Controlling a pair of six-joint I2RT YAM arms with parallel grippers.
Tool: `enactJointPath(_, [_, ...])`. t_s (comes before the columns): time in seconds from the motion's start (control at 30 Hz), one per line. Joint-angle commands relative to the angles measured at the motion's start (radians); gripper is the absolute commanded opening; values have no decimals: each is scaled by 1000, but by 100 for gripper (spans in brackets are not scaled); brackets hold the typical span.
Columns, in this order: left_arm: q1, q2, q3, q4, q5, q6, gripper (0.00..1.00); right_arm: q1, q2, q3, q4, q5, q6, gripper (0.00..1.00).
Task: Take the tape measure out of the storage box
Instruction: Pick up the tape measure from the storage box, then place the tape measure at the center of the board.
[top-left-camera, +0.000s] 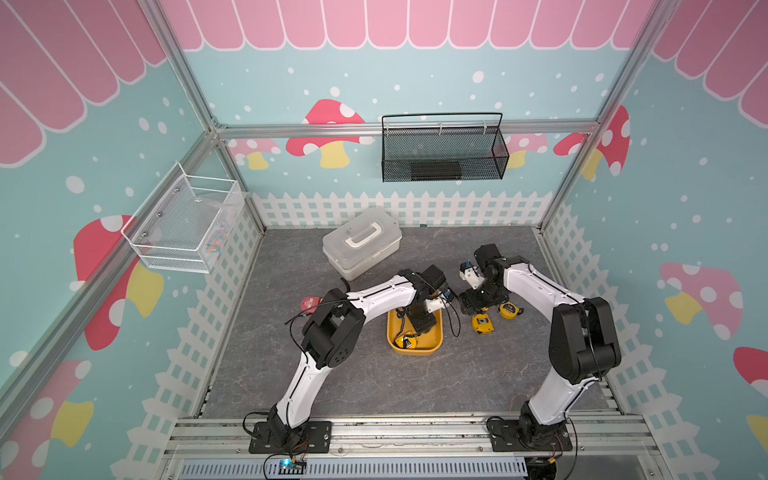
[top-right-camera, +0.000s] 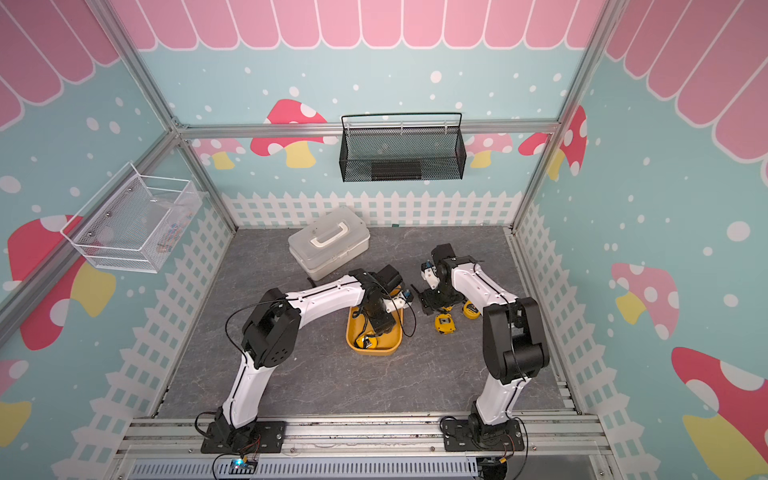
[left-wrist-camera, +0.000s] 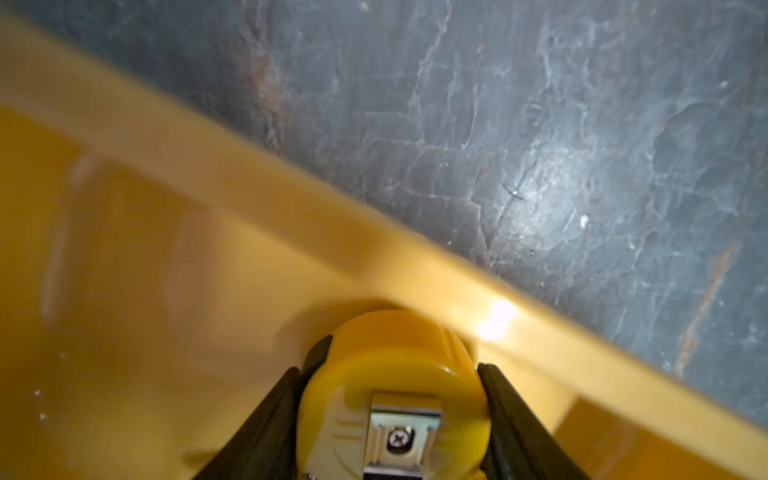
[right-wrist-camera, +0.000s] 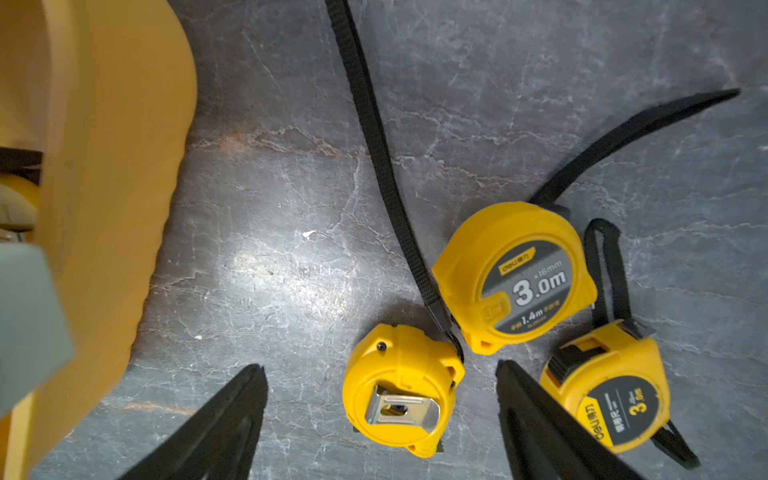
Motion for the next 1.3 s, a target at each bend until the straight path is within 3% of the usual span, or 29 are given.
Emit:
enactJointPath(0.0, [25,-91,-20,55,19,-59,51,-4,-20,-14,-23,9,5,87])
enactJointPath(0.57, [198,-342,-110,120,-52,-216,52,-5,-17,-8,-24,-4,7,87])
enactJointPath(0.97, [345,-544,-362,132,-143,-357,53,-5,2,3,-24,-15,3,87])
enactJointPath(1.27, [428,-588,-535,140,-178,-483,53,-4,8,2,-24,-19,1,87])
